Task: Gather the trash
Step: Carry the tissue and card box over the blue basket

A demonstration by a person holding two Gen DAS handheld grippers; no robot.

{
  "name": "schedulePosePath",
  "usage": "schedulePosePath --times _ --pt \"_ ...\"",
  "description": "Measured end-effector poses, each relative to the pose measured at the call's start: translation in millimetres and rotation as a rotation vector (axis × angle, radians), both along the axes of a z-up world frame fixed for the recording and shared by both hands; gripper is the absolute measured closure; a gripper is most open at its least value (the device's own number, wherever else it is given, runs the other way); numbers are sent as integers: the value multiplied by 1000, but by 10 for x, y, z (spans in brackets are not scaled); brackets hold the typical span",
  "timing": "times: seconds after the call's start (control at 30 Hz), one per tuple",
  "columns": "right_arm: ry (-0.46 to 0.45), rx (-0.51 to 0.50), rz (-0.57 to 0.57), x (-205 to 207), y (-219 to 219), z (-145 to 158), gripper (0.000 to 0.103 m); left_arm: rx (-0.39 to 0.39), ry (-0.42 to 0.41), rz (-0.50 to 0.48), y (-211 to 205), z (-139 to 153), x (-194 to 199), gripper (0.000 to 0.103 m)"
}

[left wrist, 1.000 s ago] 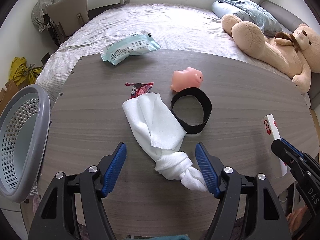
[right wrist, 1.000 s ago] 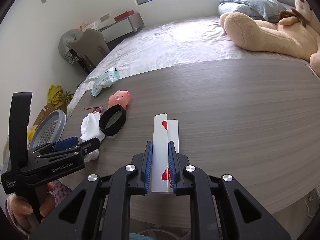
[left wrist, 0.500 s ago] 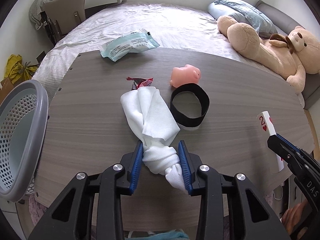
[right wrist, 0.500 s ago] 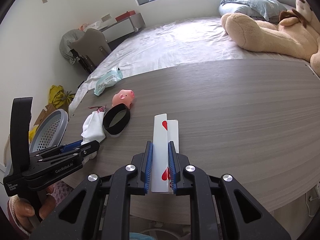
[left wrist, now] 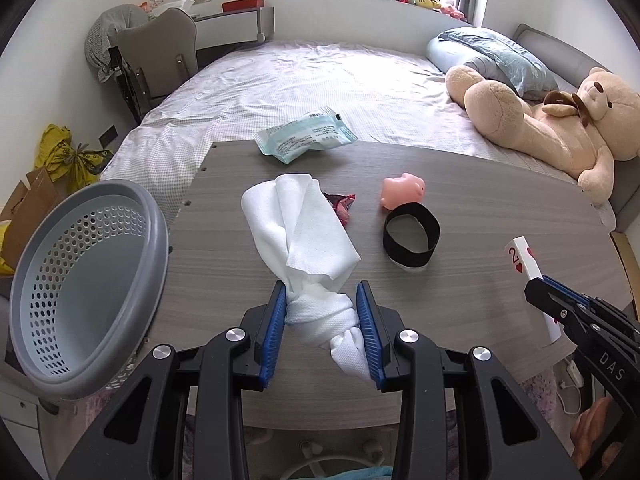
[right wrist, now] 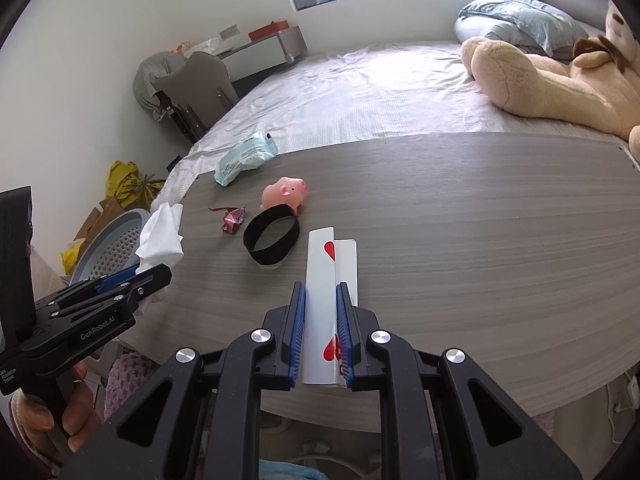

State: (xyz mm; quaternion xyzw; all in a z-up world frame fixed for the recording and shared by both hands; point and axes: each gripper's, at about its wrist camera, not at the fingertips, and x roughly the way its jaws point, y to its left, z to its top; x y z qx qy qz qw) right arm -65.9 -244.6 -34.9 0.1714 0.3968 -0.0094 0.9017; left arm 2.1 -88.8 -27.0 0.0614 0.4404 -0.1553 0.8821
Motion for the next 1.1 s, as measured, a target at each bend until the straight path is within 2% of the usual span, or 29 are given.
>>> schedulePosePath --times 0.47,1.1 --pt "-39 -14 101 177 536 168 87 -13 -88 108 645 298 -176 69" --pt "-40 -18 293 829 1389 198 87 18 -71 250 1363 161 113 69"
